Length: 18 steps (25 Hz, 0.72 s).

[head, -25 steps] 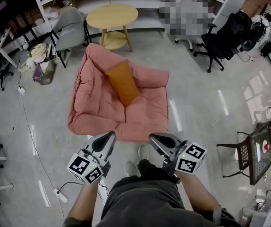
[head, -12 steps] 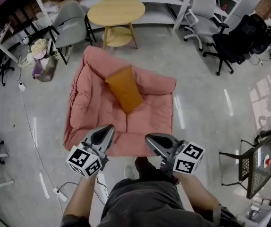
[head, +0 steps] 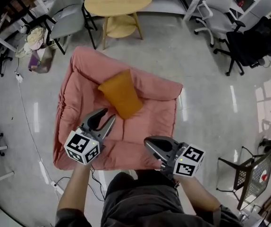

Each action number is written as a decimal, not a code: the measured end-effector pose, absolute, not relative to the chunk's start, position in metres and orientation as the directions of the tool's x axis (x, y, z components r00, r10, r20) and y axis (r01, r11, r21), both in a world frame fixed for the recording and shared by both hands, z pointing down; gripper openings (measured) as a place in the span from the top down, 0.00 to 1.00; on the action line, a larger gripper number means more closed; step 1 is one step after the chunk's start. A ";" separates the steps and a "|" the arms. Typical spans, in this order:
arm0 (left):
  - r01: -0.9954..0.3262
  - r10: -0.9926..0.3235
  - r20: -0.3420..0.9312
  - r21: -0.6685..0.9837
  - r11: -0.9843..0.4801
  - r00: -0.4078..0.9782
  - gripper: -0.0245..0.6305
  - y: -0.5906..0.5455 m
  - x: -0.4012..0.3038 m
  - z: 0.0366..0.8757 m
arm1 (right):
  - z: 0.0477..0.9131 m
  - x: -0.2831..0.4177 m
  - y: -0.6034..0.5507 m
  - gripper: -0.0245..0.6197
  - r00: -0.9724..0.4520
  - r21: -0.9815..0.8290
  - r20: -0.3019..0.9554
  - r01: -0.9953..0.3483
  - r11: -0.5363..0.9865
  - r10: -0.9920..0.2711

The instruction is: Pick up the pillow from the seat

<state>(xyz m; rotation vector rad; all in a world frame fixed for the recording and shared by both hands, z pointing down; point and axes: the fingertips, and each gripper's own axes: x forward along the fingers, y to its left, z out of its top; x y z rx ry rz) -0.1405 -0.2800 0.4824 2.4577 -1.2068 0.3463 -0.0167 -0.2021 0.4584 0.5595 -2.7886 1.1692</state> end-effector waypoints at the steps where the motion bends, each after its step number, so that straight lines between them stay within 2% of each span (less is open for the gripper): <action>1: -0.800 -0.695 0.404 0.210 -0.563 0.595 0.73 -0.295 -0.143 0.493 | 0.466 -0.016 -0.211 0.94 -0.932 -0.686 0.203 -0.354 0.636 -0.300; 9: -0.765 -0.572 0.629 0.057 -0.642 0.527 0.50 -0.395 -0.159 0.590 | 0.523 -0.003 -0.255 0.94 -0.928 -0.742 0.241 -0.364 0.563 -0.284; 14: -0.685 -0.445 0.769 -0.013 -0.729 0.458 0.40 -0.434 -0.166 0.649 | 0.546 0.005 -0.267 0.94 -0.922 -0.762 0.259 -0.378 0.526 -0.287; 18: -0.616 -0.305 0.862 0.010 -0.788 0.405 0.34 -0.461 -0.166 0.698 | 0.568 0.019 -0.274 0.94 -0.911 -0.770 0.280 -0.402 0.495 -0.303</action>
